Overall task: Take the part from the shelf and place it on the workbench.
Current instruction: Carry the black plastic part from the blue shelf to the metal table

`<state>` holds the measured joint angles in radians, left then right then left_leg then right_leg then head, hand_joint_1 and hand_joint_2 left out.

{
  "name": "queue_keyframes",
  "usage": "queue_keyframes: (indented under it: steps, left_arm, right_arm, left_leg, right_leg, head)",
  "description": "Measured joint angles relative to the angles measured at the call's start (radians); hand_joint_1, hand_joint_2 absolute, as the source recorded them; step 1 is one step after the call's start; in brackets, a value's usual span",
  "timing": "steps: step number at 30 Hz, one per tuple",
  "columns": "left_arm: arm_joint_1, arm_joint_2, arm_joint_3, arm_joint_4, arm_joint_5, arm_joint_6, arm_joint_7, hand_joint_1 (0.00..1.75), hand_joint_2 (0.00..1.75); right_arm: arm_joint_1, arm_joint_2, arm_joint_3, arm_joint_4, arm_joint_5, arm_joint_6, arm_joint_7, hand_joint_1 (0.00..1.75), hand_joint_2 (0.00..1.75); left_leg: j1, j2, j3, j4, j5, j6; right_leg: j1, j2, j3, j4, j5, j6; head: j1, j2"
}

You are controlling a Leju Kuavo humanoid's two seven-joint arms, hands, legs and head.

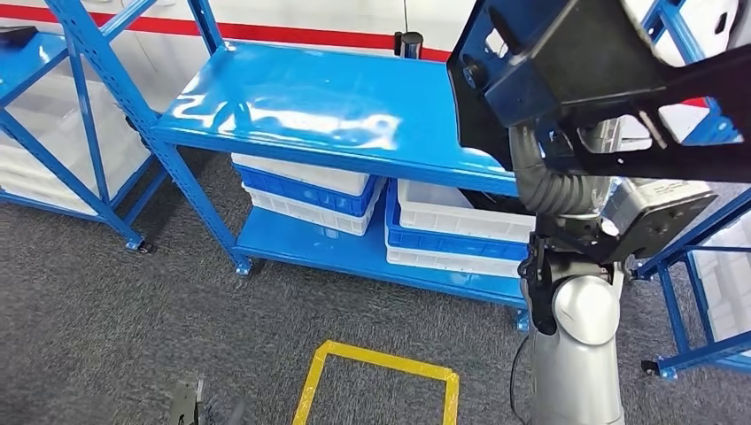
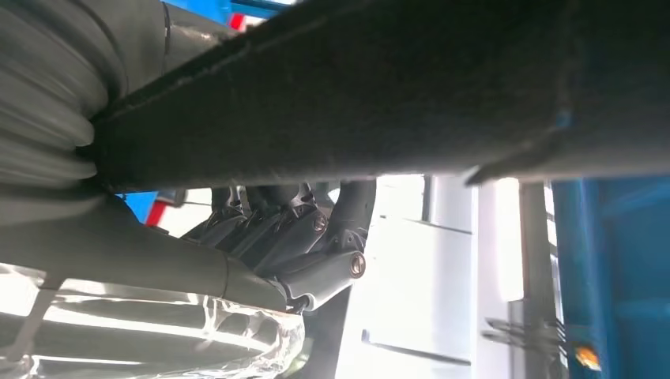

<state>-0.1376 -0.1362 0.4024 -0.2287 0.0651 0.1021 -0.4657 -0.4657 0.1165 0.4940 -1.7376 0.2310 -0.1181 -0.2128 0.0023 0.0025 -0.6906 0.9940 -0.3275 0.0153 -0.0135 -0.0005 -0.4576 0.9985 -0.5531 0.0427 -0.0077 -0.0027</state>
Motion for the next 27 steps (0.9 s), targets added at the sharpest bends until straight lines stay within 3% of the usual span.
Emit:
queue_keyframes:
  steps: [2,3,4,5,7,8,9,10,11,12,14,15,16,18,19,20,22,23,24,25,27]
  left_arm:
    - [0.011,0.002,0.004,0.002,0.000,0.010,0.015,0.00,1.75]
    - [0.023,0.003,0.005,0.004,0.000,0.012,0.020,0.00,1.75]
    - [0.037,0.004,0.005,0.007,0.000,0.010,0.018,0.00,1.75]
    - [0.051,0.005,0.006,0.010,-0.001,0.007,0.014,0.00,1.75]
    - [0.067,0.005,0.006,0.014,-0.002,0.001,0.008,0.00,1.75]
    - [0.070,0.005,0.007,0.015,-0.002,0.000,0.007,0.00,1.75]
    - [0.072,0.006,0.008,0.016,-0.002,0.000,0.007,0.00,1.75]
    - [0.073,0.007,0.010,0.017,-0.003,-0.001,0.007,0.00,1.75]
    - [0.073,0.007,0.010,0.017,-0.003,-0.002,0.007,0.00,1.75]
    - [0.074,0.008,0.011,0.017,-0.003,-0.002,0.007,0.00,1.75]
    - [0.072,0.010,0.011,0.017,-0.006,-0.004,0.007,0.00,1.75]
    - [0.071,0.012,0.011,0.017,-0.008,-0.004,0.007,0.00,1.75]
    - [0.071,0.013,0.012,0.017,-0.010,-0.004,0.008,0.00,1.75]
    - [0.072,0.013,0.012,0.018,-0.011,-0.004,0.009,0.00,1.75]
    - [0.072,0.013,0.012,0.019,-0.011,-0.004,0.010,0.00,1.75]
    - [0.072,0.013,0.013,0.019,-0.012,-0.004,0.010,0.00,1.75]
    - [0.072,0.014,0.015,0.019,-0.012,-0.004,0.010,0.00,1.75]
    - [0.072,0.014,0.017,0.019,-0.012,-0.004,0.011,0.00,1.75]
    - [0.072,0.014,0.018,0.019,-0.012,-0.004,0.011,0.00,1.75]
    - [0.072,0.014,0.019,0.019,-0.013,-0.004,0.011,0.00,1.75]
    - [0.072,0.013,0.020,0.019,-0.013,-0.005,0.011,0.00,1.75]
  right_arm:
    - [0.004,0.002,0.000,0.007,-0.014,0.009,0.001,1.75,1.75]
    - [0.009,0.003,-0.001,0.017,-0.021,0.012,-0.007,1.75,1.75]
    - [0.015,0.003,-0.002,0.029,-0.025,0.013,-0.021,1.75,1.75]
    - [0.021,0.004,-0.003,0.042,-0.027,0.013,-0.036,1.75,1.75]
    - [0.031,0.005,-0.007,0.059,-0.028,0.011,-0.053,1.75,1.75]
    - [0.036,0.006,-0.010,0.063,-0.028,0.011,-0.055,1.75,1.75]
    - [0.040,0.006,-0.013,0.066,-0.029,0.010,-0.056,1.75,1.75]
    - [0.044,0.006,-0.017,0.070,-0.029,0.010,-0.056,1.75,1.75]
    - [0.046,0.006,-0.020,0.072,-0.029,0.010,-0.056,1.75,1.75]
    - [0.048,0.006,-0.024,0.074,-0.029,0.010,-0.056,1.75,1.75]
    - [0.049,0.005,-0.030,0.075,-0.030,0.008,-0.057,1.75,1.75]
    - [0.049,0.005,-0.034,0.075,-0.031,0.006,-0.058,1.75,1.75]
    - [0.050,0.005,-0.038,0.075,-0.032,0.005,-0.060,1.75,1.75]
    - [0.054,0.004,-0.047,0.076,-0.034,0.003,-0.063,1.75,1.75]
    - [0.055,0.003,-0.051,0.076,-0.035,0.003,-0.064,1.75,1.75]
    - [0.057,0.001,-0.054,0.076,-0.036,0.003,-0.064,1.75,1.75]
    - [0.060,-0.002,-0.059,0.077,-0.037,0.002,-0.065,1.75,1.75]
    - [0.063,-0.004,-0.061,0.078,-0.037,0.002,-0.065,1.75,1.75]
    - [0.065,-0.006,-0.064,0.079,-0.038,0.002,-0.065,1.75,1.75]
    - [0.067,-0.009,-0.066,0.079,-0.038,0.002,-0.065,1.75,1.75]
    - [0.068,-0.012,-0.072,0.080,-0.038,0.000,-0.065,1.75,1.75]
  left_leg:
    - [0.003,0.000,-0.006,-0.001,0.016,-0.008]
    - [0.006,-0.001,-0.010,0.006,0.005,-0.013]
    - [0.008,-0.002,-0.017,0.028,-0.026,-0.018]
    - [0.010,-0.003,-0.031,0.071,-0.077,-0.023]
    - [0.010,-0.004,-0.064,0.203,-0.184,-0.031]
    - [0.011,-0.004,-0.075,0.266,-0.209,-0.033]
    - [0.010,-0.004,-0.074,0.305,-0.209,-0.033]
    - [0.010,-0.004,-0.054,0.310,-0.191,-0.030]
    - [0.010,-0.005,-0.016,0.278,-0.165,-0.024]
    - [0.008,-0.007,0.039,0.217,-0.149,-0.016]
    - [0.003,-0.009,0.146,0.072,-0.157,0.000]
    - [-0.001,-0.010,0.177,0.024,-0.169,0.005]
    - [-0.005,-0.009,0.188,-0.001,-0.175,0.009]
    - [-0.006,-0.004,0.180,-0.016,-0.158,0.021]
    - [-0.005,-0.001,0.171,-0.022,-0.144,0.029]
    - [-0.003,0.002,0.160,-0.027,-0.130,0.035]
    - [-0.002,0.005,0.130,-0.027,-0.105,0.042]
    - [-0.002,0.006,0.113,-0.027,-0.092,0.041]
    - [-0.002,0.007,0.096,-0.026,-0.078,0.039]
    - [-0.001,0.009,0.077,-0.025,-0.065,0.036]
    - [0.001,0.010,0.041,-0.017,-0.041,0.027]
  right_leg:
    - [-0.001,0.001,-0.008,-0.012,0.000,-0.015]
    - [-0.003,0.001,-0.015,-0.011,0.008,-0.025]
    - [-0.007,0.000,-0.020,-0.010,0.018,-0.037]
    - [-0.009,-0.001,-0.029,-0.010,0.030,-0.048]
    - [-0.004,-0.002,-0.053,-0.008,0.054,-0.058]
    - [-0.002,-0.003,-0.069,-0.007,0.066,-0.058]
    - [0.000,-0.004,-0.084,-0.005,0.077,-0.057]
    - [0.003,-0.005,-0.100,-0.003,0.087,-0.056]
    - [0.005,-0.005,-0.113,-0.002,0.096,-0.054]
    - [0.006,-0.005,-0.124,-0.001,0.105,-0.052]
    - [0.010,-0.005,-0.137,0.001,0.121,-0.045]
    - [0.010,-0.005,-0.142,0.001,0.128,-0.038]
    - [0.010,-0.006,-0.145,0.000,0.137,-0.031]
    - [0.009,-0.005,-0.156,0.003,0.143,-0.018]
    - [0.010,-0.004,-0.168,0.019,0.125,-0.018]
    - [0.011,-0.003,-0.182,0.052,0.093,-0.021]
    - [0.007,-0.002,-0.219,0.170,0.005,-0.029]
    - [0.004,-0.001,-0.230,0.232,-0.022,-0.026]
    - [0.001,-0.001,-0.232,0.276,-0.029,-0.017]
    - [-0.001,-0.002,-0.220,0.291,-0.015,-0.005]
    - [-0.008,-0.002,-0.147,0.218,0.032,0.020]
  head:
    - [-0.001,0.000]
    - [-0.001,0.000]
    - [-0.003,0.000]
    - [-0.004,0.000]
    - [-0.006,0.000]
    - [-0.007,0.000]
    - [-0.006,0.000]
    - [-0.007,0.000]
    - [-0.007,0.000]
    - [-0.007,0.000]
    - [-0.006,0.000]
    - [-0.006,0.000]
    - [-0.006,0.000]
    - [-0.006,0.000]
    - [-0.004,0.000]
    - [-0.002,0.000]
    - [0.003,0.000]
    - [0.003,0.000]
    - [0.003,0.000]
    - [0.004,0.000]
    - [0.004,0.000]
